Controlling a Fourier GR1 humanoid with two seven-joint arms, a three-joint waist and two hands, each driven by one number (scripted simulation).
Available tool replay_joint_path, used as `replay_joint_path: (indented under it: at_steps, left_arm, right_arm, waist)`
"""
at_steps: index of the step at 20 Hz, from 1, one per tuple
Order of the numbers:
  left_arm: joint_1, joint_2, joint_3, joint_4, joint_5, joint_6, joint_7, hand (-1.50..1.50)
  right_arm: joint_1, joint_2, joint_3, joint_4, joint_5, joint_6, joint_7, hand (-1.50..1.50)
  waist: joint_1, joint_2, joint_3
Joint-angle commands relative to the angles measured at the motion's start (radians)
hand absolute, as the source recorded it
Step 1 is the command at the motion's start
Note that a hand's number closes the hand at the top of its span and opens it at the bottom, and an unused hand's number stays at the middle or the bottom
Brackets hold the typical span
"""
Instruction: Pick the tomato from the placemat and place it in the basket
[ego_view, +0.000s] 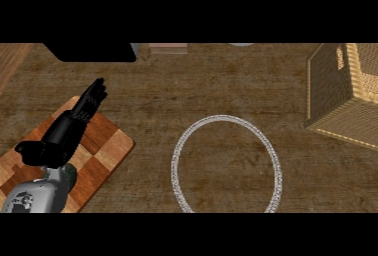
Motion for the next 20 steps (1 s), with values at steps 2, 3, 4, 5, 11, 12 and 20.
replay_joint_path:
  at_steps: [2, 3, 4, 5, 11, 12, 20]
  left_arm:
    - [-0.025, 0.000, 0.009, 0.063, -0.009, 0.000, -0.038, 0.00]
    - [-0.033, 0.031, 0.038, 0.034, 0.021, -0.023, 0.006, 0.00]
    - [-0.004, -0.013, -0.005, 0.030, -0.016, 0.009, -0.034, 0.00]
    - [-0.023, 0.014, 0.013, 0.053, -0.004, -0.016, -0.023, 0.00]
    - [0.037, 0.033, 0.031, -0.029, 0.021, -0.036, -0.008, 0.00]
    - [0.011, 0.004, -0.001, -0.043, 0.000, -0.012, 0.031, 0.00]
    - [0.051, -0.017, -0.014, -0.044, -0.010, -0.003, -0.004, 0.00]
  right_arm:
    - [-0.032, -0.054, -0.005, 0.134, -0.047, -0.026, -0.122, -1.50]
    - [-0.102, -0.061, 0.024, 0.189, -0.018, -0.055, -0.106, -1.50]
    - [-0.102, -0.102, -0.002, 0.287, -0.025, -0.051, -0.180, -1.50]
    - [-0.122, -0.104, 0.012, 0.290, -0.027, -0.048, -0.194, -1.50]
    - [-0.124, -0.098, -0.029, 0.227, -0.148, 0.018, -0.196, -1.50]
    - [-0.157, -0.126, -0.039, 0.241, -0.165, 0.048, -0.145, -1.50]
    - [-0.145, -0.276, -0.161, 0.371, -0.303, 0.163, -0.081, -1.50]
  waist:
    - [-0.006, -0.001, -0.001]
    - [0.000, 0.000, -0.001]
    - [0.005, 0.002, 0.000]
    - [0.004, 0.002, 0.000]
    - [-0.002, -0.004, -0.001]
    - [-0.004, -0.004, -0.001]
    - [-0.005, -0.003, 0.000]
